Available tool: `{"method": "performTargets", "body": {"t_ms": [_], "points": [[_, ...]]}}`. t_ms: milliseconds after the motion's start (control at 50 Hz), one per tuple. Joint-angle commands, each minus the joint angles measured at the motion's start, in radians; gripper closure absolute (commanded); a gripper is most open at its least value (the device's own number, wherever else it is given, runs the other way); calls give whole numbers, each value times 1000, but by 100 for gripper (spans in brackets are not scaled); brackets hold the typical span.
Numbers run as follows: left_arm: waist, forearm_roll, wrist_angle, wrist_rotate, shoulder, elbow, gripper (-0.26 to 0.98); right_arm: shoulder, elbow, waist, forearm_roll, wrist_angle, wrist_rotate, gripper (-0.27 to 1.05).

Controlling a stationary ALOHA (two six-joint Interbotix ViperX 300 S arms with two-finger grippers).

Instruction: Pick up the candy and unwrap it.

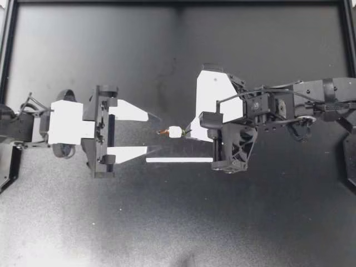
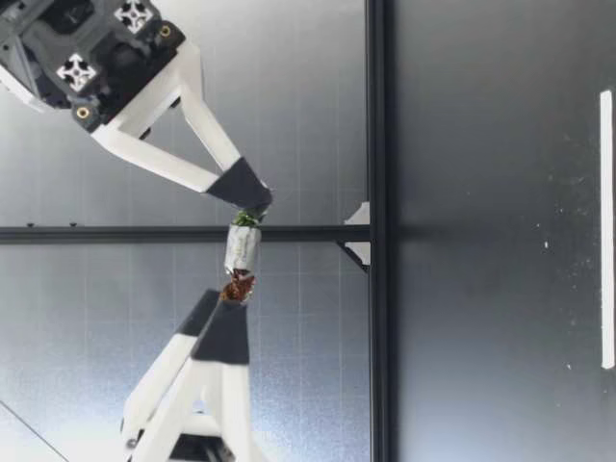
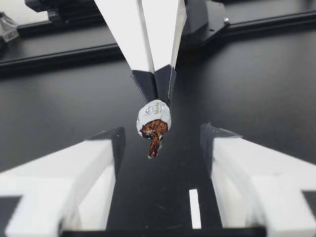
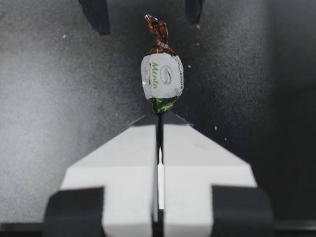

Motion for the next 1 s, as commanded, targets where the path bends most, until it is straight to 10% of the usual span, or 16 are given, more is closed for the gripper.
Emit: {"method": "performTargets", "body": {"t_ms": [0,560,980], "points": [[2,0,-8,2,-3,-25,25,-18,-25,5,2,-12,2,95],[8,-15,-3,-14,2,-34,86,-41,-20,5,3,-23,3,95],[8,-29,2,-26,-60,2,89,-147,115,5,18,-112,52,95]]}}
